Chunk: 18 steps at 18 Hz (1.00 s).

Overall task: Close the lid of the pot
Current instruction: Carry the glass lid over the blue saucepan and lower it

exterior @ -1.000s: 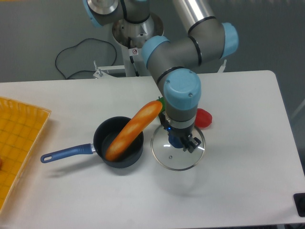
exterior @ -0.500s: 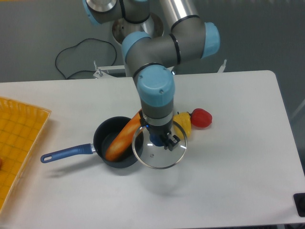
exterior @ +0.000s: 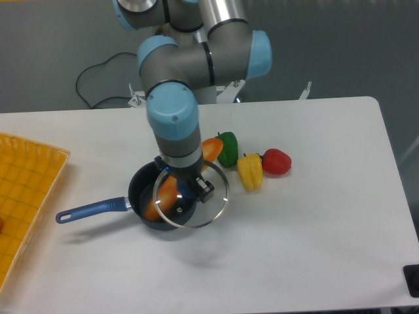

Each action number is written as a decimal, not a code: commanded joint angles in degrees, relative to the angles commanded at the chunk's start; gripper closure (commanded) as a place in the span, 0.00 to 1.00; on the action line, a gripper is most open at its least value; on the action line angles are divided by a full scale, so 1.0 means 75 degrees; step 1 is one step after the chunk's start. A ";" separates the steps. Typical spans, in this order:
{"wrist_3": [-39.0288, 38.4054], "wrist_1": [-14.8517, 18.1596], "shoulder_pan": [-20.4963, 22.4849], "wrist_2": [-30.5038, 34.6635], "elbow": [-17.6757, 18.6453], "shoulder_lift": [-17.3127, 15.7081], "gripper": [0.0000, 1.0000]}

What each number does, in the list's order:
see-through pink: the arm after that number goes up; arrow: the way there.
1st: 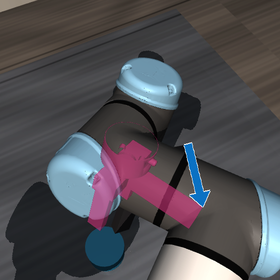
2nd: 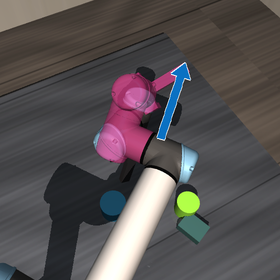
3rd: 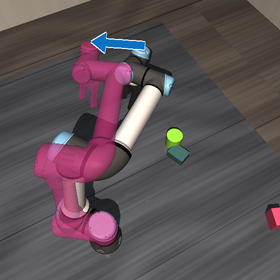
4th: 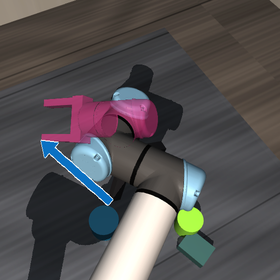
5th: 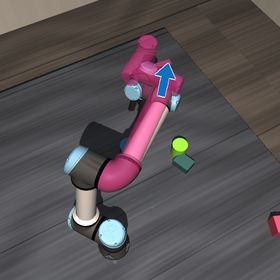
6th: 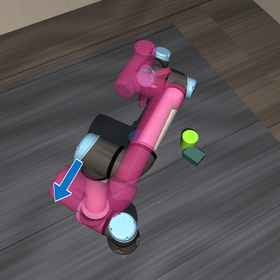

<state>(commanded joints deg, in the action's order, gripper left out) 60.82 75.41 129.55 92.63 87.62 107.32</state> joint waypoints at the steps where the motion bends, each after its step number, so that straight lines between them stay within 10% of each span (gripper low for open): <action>1: 0.0000 0.0012 -0.0012 0.0012 0.0047 -0.0023 0.46; 18: -0.0597 0.0059 -0.0867 0.0973 0.0411 0.0082 0.47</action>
<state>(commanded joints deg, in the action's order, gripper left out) 56.34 75.85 123.05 99.93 90.70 107.93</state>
